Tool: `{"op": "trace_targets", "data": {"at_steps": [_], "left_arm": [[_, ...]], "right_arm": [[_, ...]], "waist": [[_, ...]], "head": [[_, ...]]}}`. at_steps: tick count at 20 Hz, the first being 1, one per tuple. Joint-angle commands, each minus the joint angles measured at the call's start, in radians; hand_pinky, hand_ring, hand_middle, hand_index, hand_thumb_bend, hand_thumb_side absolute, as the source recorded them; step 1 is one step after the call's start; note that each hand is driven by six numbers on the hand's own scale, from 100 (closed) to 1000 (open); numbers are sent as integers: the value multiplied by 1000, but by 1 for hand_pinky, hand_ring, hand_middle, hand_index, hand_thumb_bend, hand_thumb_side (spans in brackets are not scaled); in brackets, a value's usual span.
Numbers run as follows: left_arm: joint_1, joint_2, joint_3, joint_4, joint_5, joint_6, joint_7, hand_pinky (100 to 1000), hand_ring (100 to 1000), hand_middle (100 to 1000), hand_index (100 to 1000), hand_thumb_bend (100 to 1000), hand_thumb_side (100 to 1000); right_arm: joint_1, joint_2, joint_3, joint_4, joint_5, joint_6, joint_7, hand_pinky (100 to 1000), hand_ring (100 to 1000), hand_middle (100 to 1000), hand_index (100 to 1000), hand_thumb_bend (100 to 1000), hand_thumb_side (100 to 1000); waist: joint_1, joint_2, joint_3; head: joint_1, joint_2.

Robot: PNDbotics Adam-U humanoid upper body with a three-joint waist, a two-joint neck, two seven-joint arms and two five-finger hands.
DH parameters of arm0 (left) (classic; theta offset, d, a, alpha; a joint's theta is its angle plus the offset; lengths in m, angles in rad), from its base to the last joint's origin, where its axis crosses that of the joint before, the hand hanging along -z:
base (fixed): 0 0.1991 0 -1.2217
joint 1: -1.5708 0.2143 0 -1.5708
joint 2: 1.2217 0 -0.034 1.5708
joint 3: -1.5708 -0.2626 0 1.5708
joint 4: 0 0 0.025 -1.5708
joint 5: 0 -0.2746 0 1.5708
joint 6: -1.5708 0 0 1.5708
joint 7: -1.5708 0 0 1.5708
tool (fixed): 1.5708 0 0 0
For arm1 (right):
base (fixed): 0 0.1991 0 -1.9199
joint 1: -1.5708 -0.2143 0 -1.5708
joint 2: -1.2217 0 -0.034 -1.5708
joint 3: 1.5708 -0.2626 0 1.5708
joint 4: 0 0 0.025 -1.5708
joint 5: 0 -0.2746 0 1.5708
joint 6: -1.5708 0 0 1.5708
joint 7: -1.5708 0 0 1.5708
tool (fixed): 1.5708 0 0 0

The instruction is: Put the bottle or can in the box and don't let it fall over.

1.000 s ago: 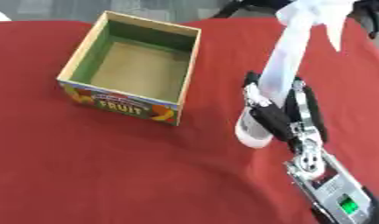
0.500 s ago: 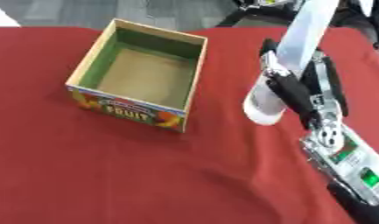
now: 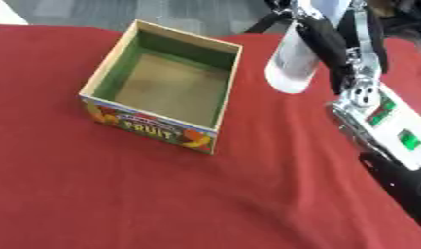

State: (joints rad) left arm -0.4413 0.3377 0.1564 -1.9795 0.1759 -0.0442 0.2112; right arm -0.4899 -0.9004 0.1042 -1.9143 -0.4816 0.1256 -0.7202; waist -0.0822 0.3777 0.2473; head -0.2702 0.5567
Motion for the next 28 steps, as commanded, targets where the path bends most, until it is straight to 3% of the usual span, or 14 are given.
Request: {"op": "trace_targets", "data": {"at_steps": [1,3,7,14,20,23,28], "left_arm": [[-44,16,-19,-20,14,-5,-20,494,1000,1000,588,133,694],[-76,21,-39,-20,23,-8,-40,495,1000,1000,589,132,691],[-125,20,-57,-20,39,-14,-62,497,1000,1000,589,134,684],[-207,4,-72,-20,75,-38,-66,506,1000,1000,589,152,689],[-251,-12,-82,-20,103,-62,-68,508,1000,1000,589,152,689],[-258,-17,-81,-20,109,-70,-68,509,1000,1000,589,153,690],[-266,-22,-80,-20,114,-76,-68,509,1000,1000,590,154,690]], "right_arm": [[-14,-72,-40,0,2,-26,-14,907,608,148,128,100,433],[-5,-90,-57,14,12,-36,-28,907,610,153,132,100,405],[-24,-104,-79,47,-4,-56,-69,907,608,156,133,100,435],[-58,-123,-70,106,10,-175,-123,889,627,193,169,100,430],[-74,-107,-26,192,44,-221,-95,885,647,251,208,100,418],[-89,-96,-11,218,88,-230,-82,884,644,253,210,100,418],[-100,-75,10,248,138,-228,-71,884,642,250,208,100,416]], "waist": [[-16,-4,27],[-38,6,61],[-70,25,117],[-107,66,197],[-114,94,234],[-112,100,238],[-111,104,242]], "head": [[-23,-40],[-44,-58],[-78,-86],[-140,-116],[-172,-100],[-166,-85],[-144,-89]]}}
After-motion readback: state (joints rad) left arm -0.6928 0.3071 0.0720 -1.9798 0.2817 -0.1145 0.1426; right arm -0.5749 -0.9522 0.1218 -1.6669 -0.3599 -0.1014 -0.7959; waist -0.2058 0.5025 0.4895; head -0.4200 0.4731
